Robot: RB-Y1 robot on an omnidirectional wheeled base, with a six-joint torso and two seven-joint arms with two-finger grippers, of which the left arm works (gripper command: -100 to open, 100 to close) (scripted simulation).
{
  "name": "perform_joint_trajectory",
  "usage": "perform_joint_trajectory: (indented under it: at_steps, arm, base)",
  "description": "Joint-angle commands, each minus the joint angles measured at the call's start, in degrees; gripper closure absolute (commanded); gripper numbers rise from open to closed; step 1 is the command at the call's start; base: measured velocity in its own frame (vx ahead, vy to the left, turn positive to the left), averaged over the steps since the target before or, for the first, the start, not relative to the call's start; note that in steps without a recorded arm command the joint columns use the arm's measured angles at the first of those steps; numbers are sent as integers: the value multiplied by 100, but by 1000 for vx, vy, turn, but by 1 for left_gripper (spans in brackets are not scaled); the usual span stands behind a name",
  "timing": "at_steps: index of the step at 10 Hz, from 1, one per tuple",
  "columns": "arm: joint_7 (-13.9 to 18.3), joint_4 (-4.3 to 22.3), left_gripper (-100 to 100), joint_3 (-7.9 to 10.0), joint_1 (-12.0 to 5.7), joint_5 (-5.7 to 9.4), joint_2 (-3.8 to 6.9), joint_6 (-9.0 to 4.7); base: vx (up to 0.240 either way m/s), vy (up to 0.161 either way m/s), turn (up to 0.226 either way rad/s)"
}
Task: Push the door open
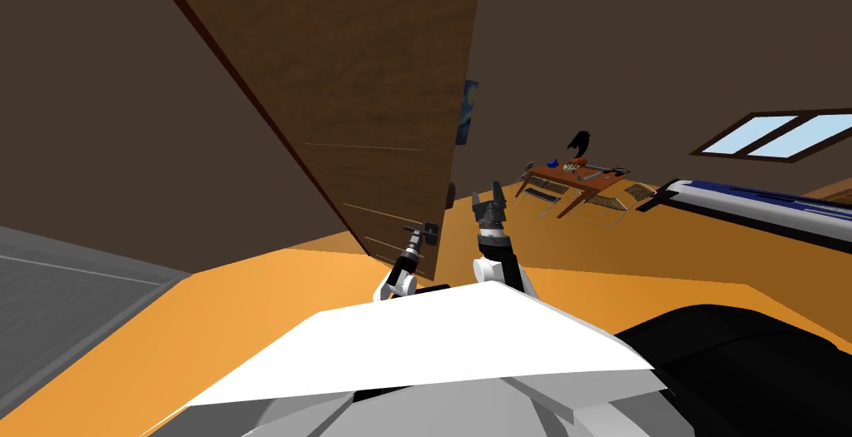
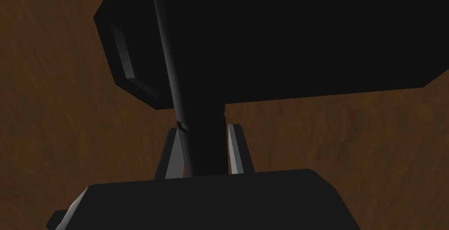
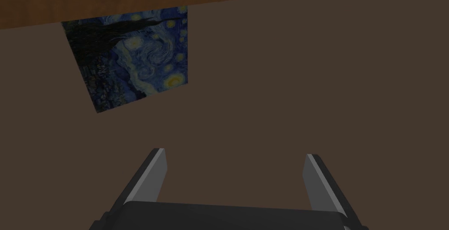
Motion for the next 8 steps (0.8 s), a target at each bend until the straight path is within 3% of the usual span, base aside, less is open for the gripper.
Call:
perform_joint_trajectory:
  at_steps: [1,2,3,4,6,8]
  arm:
    - [-4,1,100,15,3,0,10,-1]
    - [-4,1,100,15,3,0,10,-1]
    - [-5,7,100,99,-3,17,146,2]
    - [-8,7,100,164,-10,28,203,0]
    - [-15,8,100,279,-23,48,249,-3]
    - [-23,10,100,442,-40,76,210,-8]
  base:
    - [-9,4,4]
    - [0,0,0]
    - [68,-101,55]
    - [102,-157,91]
    - [109,-161,87]
    - [173,-200,96]
